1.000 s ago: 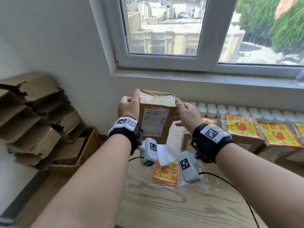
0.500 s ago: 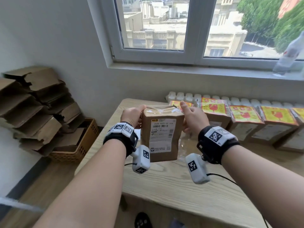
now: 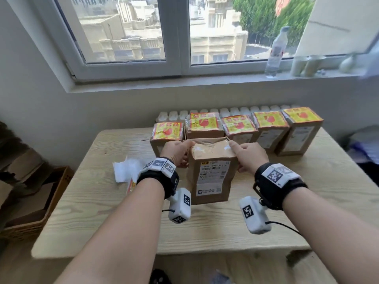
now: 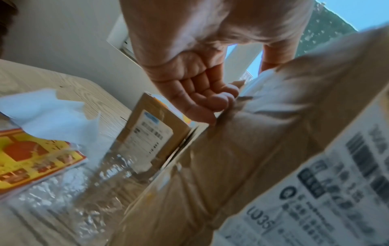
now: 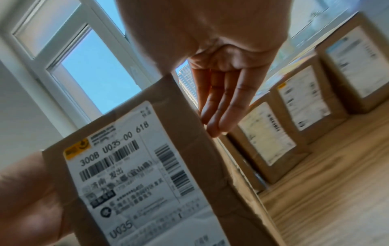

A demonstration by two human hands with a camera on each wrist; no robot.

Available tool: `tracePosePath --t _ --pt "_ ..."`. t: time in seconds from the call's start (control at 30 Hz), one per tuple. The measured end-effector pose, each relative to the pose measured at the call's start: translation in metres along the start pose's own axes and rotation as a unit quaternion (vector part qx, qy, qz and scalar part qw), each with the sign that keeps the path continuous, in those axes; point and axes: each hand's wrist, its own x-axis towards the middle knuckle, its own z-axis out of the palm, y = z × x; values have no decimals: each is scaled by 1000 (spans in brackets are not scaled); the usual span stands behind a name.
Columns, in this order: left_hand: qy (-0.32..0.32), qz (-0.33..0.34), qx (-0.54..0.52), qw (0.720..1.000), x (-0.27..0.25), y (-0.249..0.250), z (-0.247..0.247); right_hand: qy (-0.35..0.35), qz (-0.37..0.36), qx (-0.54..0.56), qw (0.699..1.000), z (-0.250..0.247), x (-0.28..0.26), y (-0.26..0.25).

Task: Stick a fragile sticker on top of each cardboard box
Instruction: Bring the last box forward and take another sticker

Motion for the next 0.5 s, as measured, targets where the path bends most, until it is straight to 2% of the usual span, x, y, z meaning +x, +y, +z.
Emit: tracePosePath --t 0.1,0.3,0.5 --pt "-36 5 48 998 6 -3 30 14 31 -2 999 -13 5 31" --pt "-53 8 112 992 17 -15 69 43 59 8 997 -23 13 67" --pt "-73 12 132 989 24 -25 78 -2 108 -45 993 -25 18 78"
